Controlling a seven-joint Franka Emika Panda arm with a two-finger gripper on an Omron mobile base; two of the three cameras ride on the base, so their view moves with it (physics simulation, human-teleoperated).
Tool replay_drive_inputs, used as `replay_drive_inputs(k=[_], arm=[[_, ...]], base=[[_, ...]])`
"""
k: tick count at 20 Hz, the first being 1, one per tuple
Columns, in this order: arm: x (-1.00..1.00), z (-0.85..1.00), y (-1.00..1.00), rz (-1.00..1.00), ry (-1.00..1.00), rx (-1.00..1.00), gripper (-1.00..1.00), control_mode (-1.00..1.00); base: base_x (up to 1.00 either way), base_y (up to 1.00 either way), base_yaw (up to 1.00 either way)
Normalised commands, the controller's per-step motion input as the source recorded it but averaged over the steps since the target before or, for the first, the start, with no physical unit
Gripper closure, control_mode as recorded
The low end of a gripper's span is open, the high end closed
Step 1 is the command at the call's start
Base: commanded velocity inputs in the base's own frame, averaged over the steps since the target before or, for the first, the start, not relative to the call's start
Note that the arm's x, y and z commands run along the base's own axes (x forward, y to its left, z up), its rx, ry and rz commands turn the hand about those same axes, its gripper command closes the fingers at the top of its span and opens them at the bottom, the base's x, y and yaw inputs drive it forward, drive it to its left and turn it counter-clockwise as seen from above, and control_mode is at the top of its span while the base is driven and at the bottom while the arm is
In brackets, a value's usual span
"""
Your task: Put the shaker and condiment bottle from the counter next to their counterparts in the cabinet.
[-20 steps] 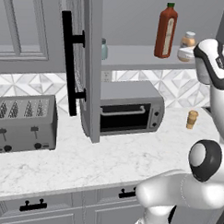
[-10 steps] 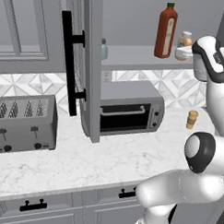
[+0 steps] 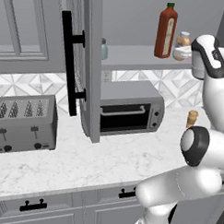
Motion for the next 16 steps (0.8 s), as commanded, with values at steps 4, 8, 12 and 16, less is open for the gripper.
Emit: replay_drive_inputs(k=[4,8,12,16], arm=[[0.24,-0.06,0.0,0.02,0.0,0.0,-1.0,-1.0],[0.09,-0.09,0.0,0.04,0.0,0.0,-1.0,-1.0],[-0.05,-0.02,0.0,0.04,0.0,0.0,-1.0,-1.0],[-0.15,0.0,0.0,0.01,0.0,0.0,-1.0,-1.0]], base=[[0.0,0.0,0.0],[0.0,0.0,0.0],[0.0,0.0,0.0],[0.0,0.0,0.0]])
